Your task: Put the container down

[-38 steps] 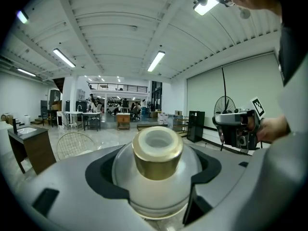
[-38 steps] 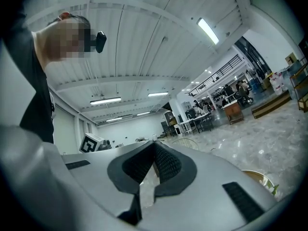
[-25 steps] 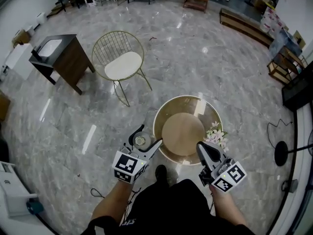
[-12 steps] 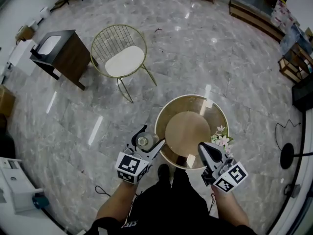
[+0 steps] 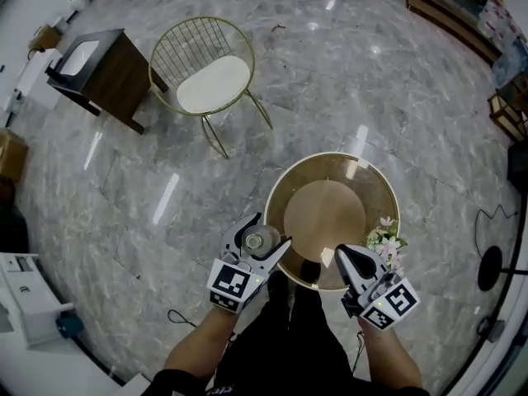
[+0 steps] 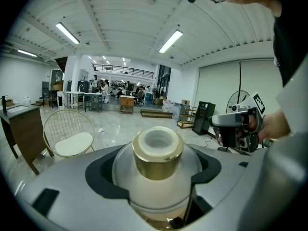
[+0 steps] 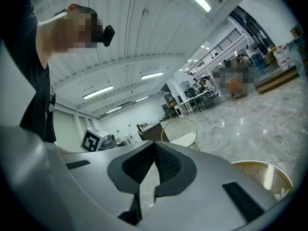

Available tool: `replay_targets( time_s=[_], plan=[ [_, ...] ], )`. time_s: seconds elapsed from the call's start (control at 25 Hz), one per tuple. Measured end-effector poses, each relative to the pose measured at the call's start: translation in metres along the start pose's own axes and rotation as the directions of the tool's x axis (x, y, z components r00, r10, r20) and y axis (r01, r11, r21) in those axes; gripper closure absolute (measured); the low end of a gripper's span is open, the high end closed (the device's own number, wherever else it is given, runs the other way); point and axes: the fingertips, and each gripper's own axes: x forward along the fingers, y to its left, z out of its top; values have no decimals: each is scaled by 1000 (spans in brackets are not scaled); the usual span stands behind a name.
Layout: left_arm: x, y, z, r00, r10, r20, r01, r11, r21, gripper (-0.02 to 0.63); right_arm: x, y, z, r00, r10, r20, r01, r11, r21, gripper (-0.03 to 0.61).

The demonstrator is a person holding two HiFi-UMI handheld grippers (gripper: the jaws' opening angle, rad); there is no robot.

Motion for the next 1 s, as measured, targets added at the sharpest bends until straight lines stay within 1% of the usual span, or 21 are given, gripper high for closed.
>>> replay_targets(
  time_s=[0.28, 0.56, 0.8, 1.0],
  plan=[
    [54, 27, -64, 999, 6, -49, -7, 1000, -16, 265, 31, -45, -60, 998, 10, -59, -8, 999, 35, 563],
    [112, 46, -128, 996, -12, -86, 11, 1000, -17, 265, 52, -89, -123, 992, 2, -124, 6, 998, 66, 563],
    [170, 62, -201, 990, -21, -137, 18, 1000, -22, 265, 70, -132, -180, 985, 3, -174, 13, 996, 88, 563],
    [203, 68, -253, 984, -29, -173, 25, 999, -24, 265, 79, -151, -220, 979, 13, -202, 9, 994, 110, 563]
  ],
)
